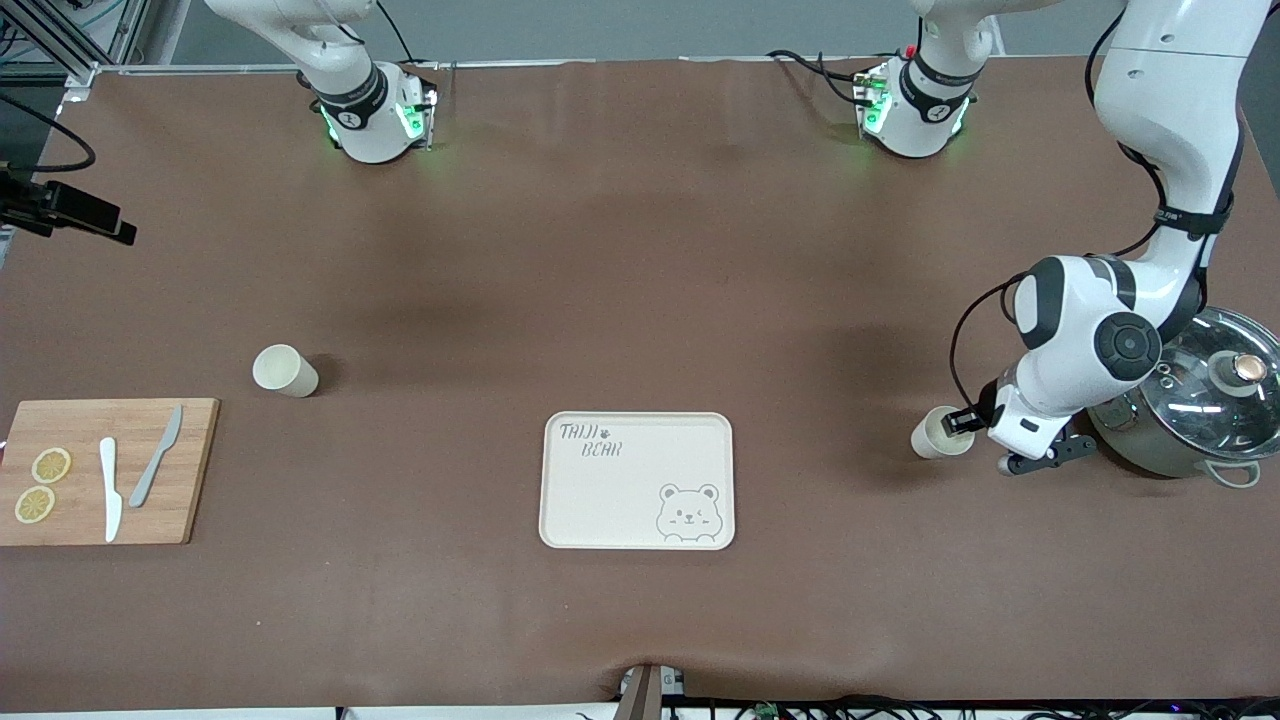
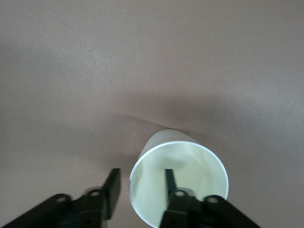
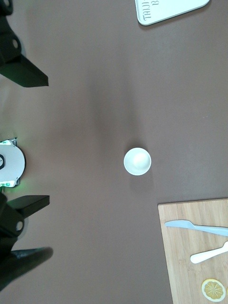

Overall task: Place white IKEA cup upright on tray with both arms
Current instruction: 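Lower the left gripper and grasp the white paper cup, then carry the cup with the left gripper onto the bear tray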

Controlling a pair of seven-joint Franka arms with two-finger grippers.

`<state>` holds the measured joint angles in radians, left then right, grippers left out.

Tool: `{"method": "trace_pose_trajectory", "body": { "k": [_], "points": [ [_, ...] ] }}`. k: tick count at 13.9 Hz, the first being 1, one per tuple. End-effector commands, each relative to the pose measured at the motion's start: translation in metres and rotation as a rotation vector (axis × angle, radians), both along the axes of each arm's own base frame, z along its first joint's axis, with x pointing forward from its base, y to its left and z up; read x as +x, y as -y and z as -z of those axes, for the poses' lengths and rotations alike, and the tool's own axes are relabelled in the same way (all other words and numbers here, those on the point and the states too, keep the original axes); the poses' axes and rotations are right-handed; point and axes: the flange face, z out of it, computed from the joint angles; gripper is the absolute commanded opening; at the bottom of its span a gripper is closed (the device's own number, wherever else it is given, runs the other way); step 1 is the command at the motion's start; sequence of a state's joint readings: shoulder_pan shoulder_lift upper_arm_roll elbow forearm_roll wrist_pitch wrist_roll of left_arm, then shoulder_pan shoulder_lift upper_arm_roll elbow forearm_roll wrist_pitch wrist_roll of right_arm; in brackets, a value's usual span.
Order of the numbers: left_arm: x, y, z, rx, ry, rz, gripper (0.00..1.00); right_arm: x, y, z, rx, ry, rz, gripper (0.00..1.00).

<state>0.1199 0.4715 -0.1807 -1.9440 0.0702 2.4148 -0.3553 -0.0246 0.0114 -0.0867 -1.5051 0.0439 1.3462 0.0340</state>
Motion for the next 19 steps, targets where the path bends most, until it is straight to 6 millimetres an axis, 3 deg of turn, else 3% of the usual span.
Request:
{"method": "trace_pose_trajectory", "body": {
  "k": [1,5,8,12,14,16,18,19],
  "points": [
    [0.002,0.002,-0.001,0.010,0.012,0.009,0.02,-0.002,0.003,-0.002,0.018,-0.003,0.020,1.00],
    [0.008,0.008,-0.023,0.015,0.035,0.024,0.00,-0.002,0.003,-0.002,0.019,-0.003,0.020,1.00],
    [0.013,0.057,-0.049,0.005,0.044,0.088,0.00,-0.002,0.003,-0.001,0.019,-0.005,0.020,1.00],
    [0.013,0.162,-0.084,-0.007,0.046,0.108,0.00,-0.002,0.003,-0.001,0.019,-0.005,0.020,1.00],
    [0.014,0.211,-0.089,-0.023,0.046,0.049,0.00,-0.002,0.004,-0.001,0.019,-0.005,0.023,1.00],
    [0.018,0.255,-0.090,-0.042,0.038,-0.002,0.00,-0.002,0.004,-0.001,0.019,-0.005,0.023,1.00],
    [0.014,0.299,-0.076,-0.045,0.019,-0.033,0.00,0.000,0.003,0.001,0.016,-0.008,0.019,1.00],
    [0.014,0.312,-0.069,-0.049,0.016,-0.056,0.00,0.001,0.001,0.001,0.016,-0.006,0.016,1.00]
  ]
}}
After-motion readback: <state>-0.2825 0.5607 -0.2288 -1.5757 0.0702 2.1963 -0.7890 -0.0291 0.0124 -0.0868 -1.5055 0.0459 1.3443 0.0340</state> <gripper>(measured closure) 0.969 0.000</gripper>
